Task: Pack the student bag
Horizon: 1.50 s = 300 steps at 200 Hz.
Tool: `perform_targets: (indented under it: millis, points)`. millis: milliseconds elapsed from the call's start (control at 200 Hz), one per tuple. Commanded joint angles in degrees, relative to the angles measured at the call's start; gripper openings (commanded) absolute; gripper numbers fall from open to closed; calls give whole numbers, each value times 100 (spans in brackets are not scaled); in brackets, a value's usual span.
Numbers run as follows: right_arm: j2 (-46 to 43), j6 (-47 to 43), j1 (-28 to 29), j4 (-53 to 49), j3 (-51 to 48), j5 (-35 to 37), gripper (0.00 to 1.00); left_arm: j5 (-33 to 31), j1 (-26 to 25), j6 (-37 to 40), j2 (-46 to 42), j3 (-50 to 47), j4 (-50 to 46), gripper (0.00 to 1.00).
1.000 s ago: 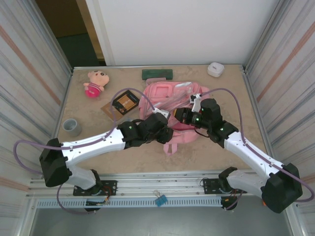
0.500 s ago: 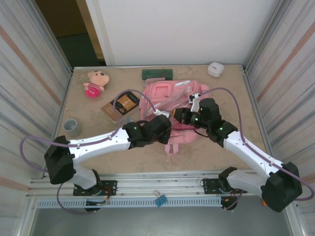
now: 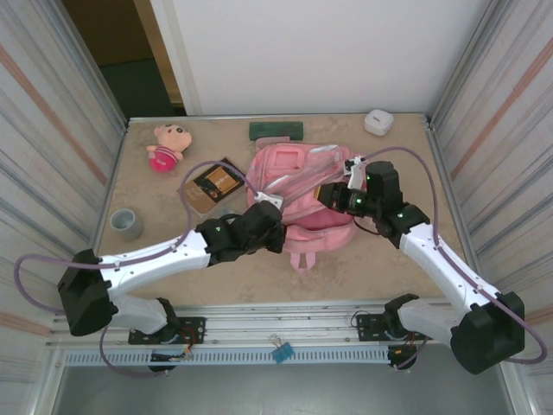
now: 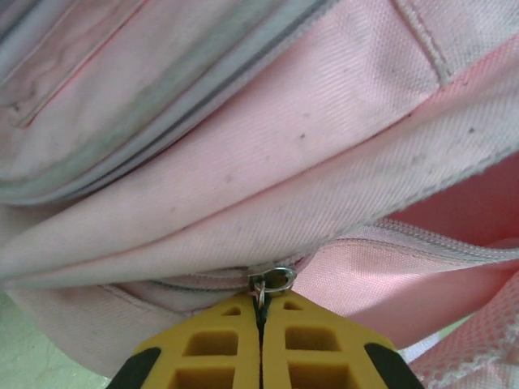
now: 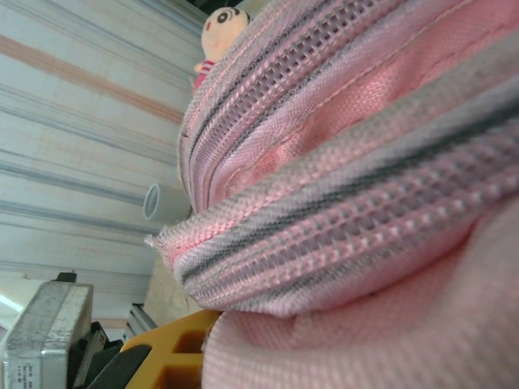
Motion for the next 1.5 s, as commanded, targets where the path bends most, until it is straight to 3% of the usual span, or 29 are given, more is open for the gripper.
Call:
perform_targets:
  millis: [0,40,135,200,331,541,702,802,922,992,1077,1203,1363,1498]
  points:
    - [-225,-348,-411,83,410,-435,0,-184,164,158,-229,-375,-308,0]
    - [-232,-249,-461,107,377,-440,1,-12,223,224,-286,-461,-92,0]
    - [-281,398,-349,622,-30,-344,32,412,275,343,-374,-541,561,0]
    - [-408,961,-81,1368,-561,-93,46,593,274,339,-335,-483,925,0]
    - [-519,1544,542,1962,-1051,785,55,906,275,271,-54,-205,1318,0]
    - [-351,1639,1010,1931,-1077,1310,53,1204,275,284,151,-85,1623,0]
    - [-428,1157,642,1174,-763,999,20,662,280,260,-79,-285,1242,0]
    - [-517,742,41,506,-511,429,10,410,362,264,-302,-541,1077,0]
    - [-715,554,-754,77,-338,-234,13,247,458,240,-444,-878,1016,0]
    - [-590,588,-916,80,-177,-401,25,388,470,211,-438,-975,1204,0]
    - [-317,831,-719,422,-146,-535,50,668,470,253,-342,-889,1540,0]
    - [-348,1420,6,1251,-605,35,62,1026,468,189,-102,-623,1982,0]
    - [-410,1571,809,1405,-848,1010,61,1457,468,47,74,-388,2318,0]
    - [-260,1130,795,864,-610,984,34,1498,471,113,28,-375,2173,3]
